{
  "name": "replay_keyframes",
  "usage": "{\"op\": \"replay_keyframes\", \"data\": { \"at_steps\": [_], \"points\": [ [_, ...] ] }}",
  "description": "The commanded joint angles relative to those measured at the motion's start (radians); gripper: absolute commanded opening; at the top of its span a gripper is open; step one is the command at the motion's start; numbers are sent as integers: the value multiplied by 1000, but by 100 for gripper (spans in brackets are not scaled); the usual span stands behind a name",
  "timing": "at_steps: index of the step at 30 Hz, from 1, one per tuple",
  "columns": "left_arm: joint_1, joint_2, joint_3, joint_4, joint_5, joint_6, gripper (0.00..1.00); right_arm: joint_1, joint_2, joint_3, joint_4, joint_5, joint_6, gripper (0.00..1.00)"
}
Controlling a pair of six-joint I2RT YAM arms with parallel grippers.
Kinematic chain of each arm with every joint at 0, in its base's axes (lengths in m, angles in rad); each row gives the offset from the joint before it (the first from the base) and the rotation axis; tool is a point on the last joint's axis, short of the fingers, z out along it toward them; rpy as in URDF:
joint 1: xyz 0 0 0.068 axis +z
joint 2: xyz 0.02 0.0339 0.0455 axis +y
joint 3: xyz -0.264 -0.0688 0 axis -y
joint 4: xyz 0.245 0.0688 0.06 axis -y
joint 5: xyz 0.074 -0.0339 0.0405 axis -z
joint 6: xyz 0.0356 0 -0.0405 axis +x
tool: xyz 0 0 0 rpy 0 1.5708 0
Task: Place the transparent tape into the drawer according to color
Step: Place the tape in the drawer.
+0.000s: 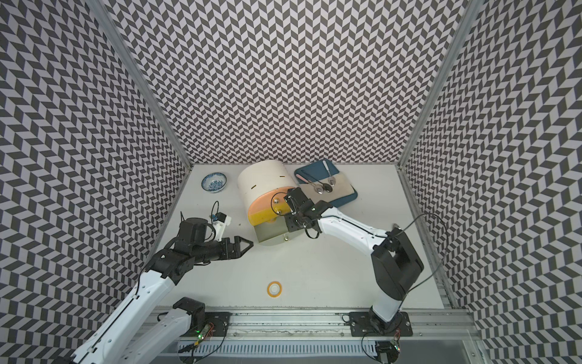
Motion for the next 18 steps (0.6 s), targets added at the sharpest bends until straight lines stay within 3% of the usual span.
{"op": "replay_keyframes", "data": {
  "at_steps": [1, 13, 18],
  "points": [
    [-63, 9, -4, -31, -74, -34, 100, -2, -82, -23, 27, -7, 0, 62],
    [-449, 202, 76, -100, -329, -133, 97, -28, -290, -232, 11, -144, -1, 96],
    [-612, 334, 114, -89, -387, -179, 95, -52, -374, -332, 28, -193, 9, 100]
  ]
}}
